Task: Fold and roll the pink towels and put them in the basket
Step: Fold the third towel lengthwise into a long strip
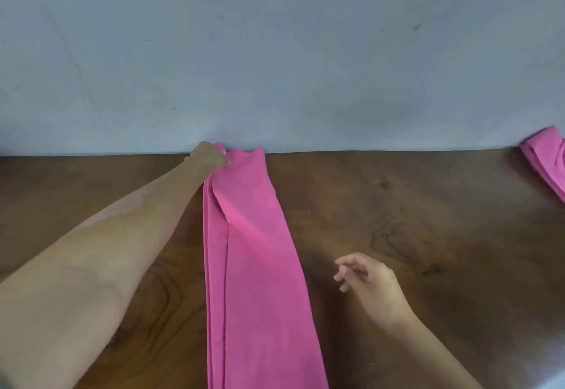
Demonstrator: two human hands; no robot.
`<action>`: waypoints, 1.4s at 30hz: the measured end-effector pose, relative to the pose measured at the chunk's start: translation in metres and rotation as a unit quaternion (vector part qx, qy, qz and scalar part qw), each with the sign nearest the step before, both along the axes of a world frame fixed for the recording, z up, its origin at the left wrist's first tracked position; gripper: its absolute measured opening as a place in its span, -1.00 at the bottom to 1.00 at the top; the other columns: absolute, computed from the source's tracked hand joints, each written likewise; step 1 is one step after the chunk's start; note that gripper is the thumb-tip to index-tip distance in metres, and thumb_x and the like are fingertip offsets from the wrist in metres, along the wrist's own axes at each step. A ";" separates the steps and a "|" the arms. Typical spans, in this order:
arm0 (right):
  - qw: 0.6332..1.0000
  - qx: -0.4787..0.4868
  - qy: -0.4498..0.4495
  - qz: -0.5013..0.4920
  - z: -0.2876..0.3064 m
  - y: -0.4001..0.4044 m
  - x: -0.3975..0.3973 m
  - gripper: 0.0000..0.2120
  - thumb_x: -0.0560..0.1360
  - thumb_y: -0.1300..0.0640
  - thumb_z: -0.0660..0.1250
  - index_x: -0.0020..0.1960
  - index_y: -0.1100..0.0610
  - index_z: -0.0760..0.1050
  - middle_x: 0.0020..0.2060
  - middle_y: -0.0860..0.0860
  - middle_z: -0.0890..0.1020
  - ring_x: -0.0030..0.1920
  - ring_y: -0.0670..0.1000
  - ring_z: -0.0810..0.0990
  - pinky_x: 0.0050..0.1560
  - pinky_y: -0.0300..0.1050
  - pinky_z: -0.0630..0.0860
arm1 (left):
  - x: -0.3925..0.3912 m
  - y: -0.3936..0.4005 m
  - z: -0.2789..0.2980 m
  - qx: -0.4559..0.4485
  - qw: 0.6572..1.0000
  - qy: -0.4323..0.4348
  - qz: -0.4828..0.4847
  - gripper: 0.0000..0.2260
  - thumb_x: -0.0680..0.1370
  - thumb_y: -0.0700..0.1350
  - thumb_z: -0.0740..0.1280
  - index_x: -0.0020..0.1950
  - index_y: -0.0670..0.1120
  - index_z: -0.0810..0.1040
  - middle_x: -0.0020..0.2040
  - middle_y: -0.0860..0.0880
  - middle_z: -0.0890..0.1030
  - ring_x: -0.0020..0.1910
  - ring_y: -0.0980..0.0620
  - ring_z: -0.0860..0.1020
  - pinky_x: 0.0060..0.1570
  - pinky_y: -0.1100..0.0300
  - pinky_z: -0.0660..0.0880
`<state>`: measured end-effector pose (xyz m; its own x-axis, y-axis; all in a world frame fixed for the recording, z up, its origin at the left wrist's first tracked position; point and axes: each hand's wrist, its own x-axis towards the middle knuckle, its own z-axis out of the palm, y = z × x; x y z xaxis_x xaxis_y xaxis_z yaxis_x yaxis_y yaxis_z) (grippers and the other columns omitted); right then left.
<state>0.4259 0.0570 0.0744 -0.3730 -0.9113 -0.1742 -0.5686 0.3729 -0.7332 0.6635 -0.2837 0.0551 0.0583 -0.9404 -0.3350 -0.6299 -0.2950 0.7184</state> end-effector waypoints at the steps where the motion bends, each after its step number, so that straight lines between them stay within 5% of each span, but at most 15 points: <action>1: 1.000 0.002 0.002 -0.001 0.000 0.004 0.000 -0.82 0.59 0.28 0.32 0.00 0.04 0.63 -0.23 -0.06 0.71 -0.30 -0.06 0.68 -0.23 -0.38 0.50 | 0.000 0.000 0.000 -0.012 1.000 -0.006 -0.007 -0.64 0.52 -0.12 0.47 0.23 -0.25 0.50 0.14 -0.17 0.56 0.12 -0.16 0.55 0.13 0.05 0.52; 3: 1.000 0.003 0.004 -0.006 0.001 0.012 -0.001 -0.82 0.59 0.28 0.32 0.00 0.04 0.63 -0.23 -0.06 0.71 -0.30 -0.06 0.68 -0.24 -0.39 0.48 | -0.001 0.001 0.000 -0.033 0.999 0.013 -0.017 -0.66 0.54 -0.11 0.44 0.24 -0.25 0.52 0.13 -0.16 0.58 0.07 -0.14 0.55 0.05 0.10 0.50; 8: 1.000 -0.002 0.007 -0.007 0.008 0.025 -0.003 -0.83 0.59 0.27 0.33 -0.01 0.05 0.63 -0.24 -0.06 0.71 -0.30 -0.06 0.68 -0.27 -0.39 0.46 | 0.003 0.011 0.005 -0.057 0.993 0.097 -0.033 -0.59 0.49 -0.17 0.51 0.31 -0.23 0.56 0.22 -0.09 0.59 0.22 -0.13 0.57 0.26 0.04 0.51; 12: 1.000 -0.018 0.006 0.015 0.019 0.030 0.000 -0.84 0.58 0.27 0.34 -0.01 0.05 0.64 -0.24 -0.06 0.71 -0.29 -0.06 0.68 -0.22 -0.37 0.49 | 0.010 0.037 0.014 -0.067 0.977 0.190 -0.068 -0.71 0.44 -0.19 0.55 0.11 -0.25 0.64 0.04 -0.09 0.65 0.08 -0.12 0.64 0.24 -0.14 0.53; 14: 0.999 -0.027 0.010 0.033 0.024 0.030 0.003 -0.84 0.58 0.27 0.34 0.00 0.04 0.64 -0.24 -0.06 0.71 -0.28 -0.06 0.69 -0.19 -0.35 0.51 | 0.012 0.061 0.027 -0.101 0.968 0.201 -0.108 -0.76 0.45 -0.18 0.54 0.09 -0.21 0.67 -0.01 -0.07 0.69 -0.02 -0.06 0.65 0.11 -0.02 0.59; 18: 0.996 -0.050 0.017 0.068 0.040 0.028 0.008 -0.79 0.58 0.30 0.31 0.02 0.01 0.62 -0.21 -0.08 0.71 -0.25 -0.07 0.68 -0.15 -0.33 0.53 | 0.012 0.124 0.058 -0.277 0.935 0.111 -0.191 -0.74 0.47 -0.16 0.50 -0.19 -0.31 0.51 -0.37 -0.02 0.36 -0.40 0.13 0.28 -0.35 0.28 0.24; 21: 0.990 -0.110 0.039 0.084 0.056 0.025 0.008 -0.76 0.58 0.28 0.32 0.09 -0.03 0.60 -0.15 -0.15 0.69 -0.13 -0.11 0.67 -0.05 -0.34 0.52 | 0.011 0.170 0.077 -0.402 0.888 0.039 -0.219 -0.72 0.48 -0.14 0.49 -0.29 -0.18 0.44 -0.35 0.00 0.35 -0.37 0.13 0.27 -0.34 0.30 0.23; 24: 0.963 -0.208 0.121 0.119 0.072 0.025 0.006 -0.72 0.60 0.22 0.33 0.24 -0.05 0.56 0.10 -0.23 0.59 0.12 -0.18 0.59 0.10 -0.30 0.53 | 0.010 0.208 0.087 -0.466 0.848 0.015 -0.251 -0.74 0.51 -0.16 0.47 -0.25 -0.04 0.42 -0.24 0.09 0.32 -0.27 0.22 0.36 -0.25 0.39 0.27; 27: 0.925 -0.255 0.215 0.184 0.089 0.031 0.003 -0.64 0.62 0.15 0.30 0.38 -0.07 0.46 0.38 -0.21 0.37 0.36 -0.18 0.42 0.21 -0.28 0.50 | 0.004 0.245 0.095 -0.492 0.828 -0.007 -0.269 -0.95 0.55 -0.17 0.44 -0.05 -0.10 0.59 -0.07 0.08 0.40 -0.19 0.20 0.42 -0.17 0.37 0.33; 30: 0.893 -0.275 0.275 0.229 0.101 0.042 0.000 -0.56 0.60 0.16 0.32 0.44 -0.07 0.39 0.51 -0.13 0.22 0.52 -0.07 0.20 0.29 -0.11 0.50 | -0.006 0.281 0.103 -0.506 0.814 -0.027 -0.284 -0.90 0.59 -0.18 0.38 0.08 -0.13 0.61 0.06 0.04 0.43 -0.12 0.09 0.49 -0.14 0.25 0.45; 35: 0.883 -0.306 0.291 0.206 0.105 0.070 -0.020 -0.52 0.57 0.16 0.36 0.46 0.02 0.36 0.53 -0.03 0.22 0.53 0.05 0.17 0.36 0.10 0.47 | -0.025 0.343 0.112 -0.525 0.793 -0.094 -0.293 -0.86 0.60 -0.15 0.29 0.10 -0.15 0.57 0.10 0.01 0.41 -0.18 0.00 0.50 -0.26 0.02 0.53; 42: 0.877 -0.320 0.280 0.225 0.099 0.116 -0.063 -0.50 0.57 0.15 0.36 0.47 -0.02 0.34 0.54 -0.03 0.21 0.52 0.04 0.16 0.29 0.06 0.53 | -0.047 0.424 0.108 -0.511 0.803 -0.143 -0.273 -0.84 0.51 -0.33 0.36 0.06 -0.15 0.57 0.11 0.01 0.40 -0.16 0.06 0.45 -0.27 0.06 0.52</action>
<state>0.3633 0.1729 0.1731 0.1854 -0.8323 0.5224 -0.8898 -0.3677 -0.2701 0.6168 0.1401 0.1630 -0.5192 -0.6274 0.5803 -0.6465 0.7324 0.2135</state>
